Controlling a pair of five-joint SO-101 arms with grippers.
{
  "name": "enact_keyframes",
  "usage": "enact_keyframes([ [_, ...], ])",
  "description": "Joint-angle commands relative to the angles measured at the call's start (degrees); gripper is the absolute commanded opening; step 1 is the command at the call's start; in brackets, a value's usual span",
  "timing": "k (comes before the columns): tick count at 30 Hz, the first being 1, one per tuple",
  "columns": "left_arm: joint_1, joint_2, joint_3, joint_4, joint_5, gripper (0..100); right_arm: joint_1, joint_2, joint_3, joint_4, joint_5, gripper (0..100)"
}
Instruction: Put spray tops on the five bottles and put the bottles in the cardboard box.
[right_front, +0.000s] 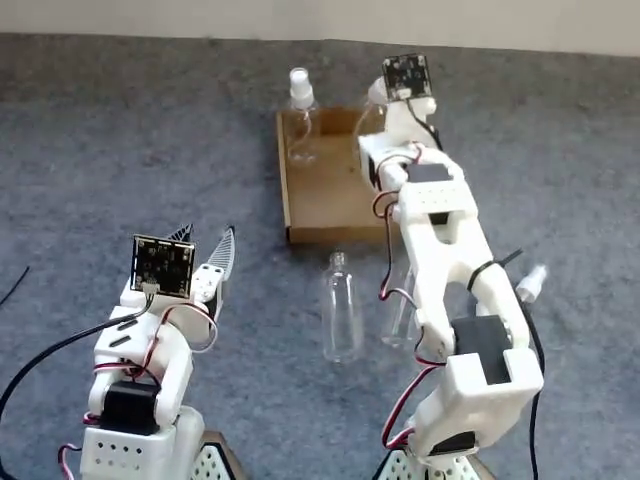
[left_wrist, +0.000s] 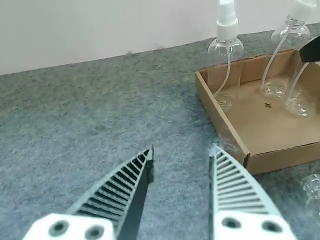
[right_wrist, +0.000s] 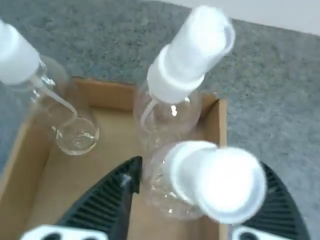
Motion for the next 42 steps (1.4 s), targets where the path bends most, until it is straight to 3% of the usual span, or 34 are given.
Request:
enact_keyframes([
  [1,-0.57,-0.57,-0.22,-0.18,0.26,16,0.22,-1.10,-9.19,6.37,0.53,27.8],
  [8,-0.66,-0.57,-0.22,-0.18,0.26,16,0.31,-1.10,-24.84,30.20,0.70,27.8],
  [15,-0.66,-0.57,-0.22,-0.18,0.18,16,0.22,-1.10,-39.16,47.34,0.53,27.6],
  [22,-0.66,-0.57,-0.22,-0.18,0.18,16,-0.48,-1.19,-57.71,75.56,0.53,27.5],
  [25,-0.66,-0.57,-0.22,-0.18,0.18,16,0.31,-2.95,-60.35,74.95,-1.23,24.5],
  [29,-0.75,-0.57,-0.22,-0.18,0.18,16,0.57,-9.27,-53.23,75.03,-3.87,17.7],
  [34,-0.75,-0.57,-0.31,-0.18,0.18,16,-0.48,-19.82,-24.57,72.75,-3.60,22.2],
  [42,-0.75,-0.48,-0.13,-0.88,0.18,16,-0.66,-25.80,18.24,46.11,-6.07,26.4],
])
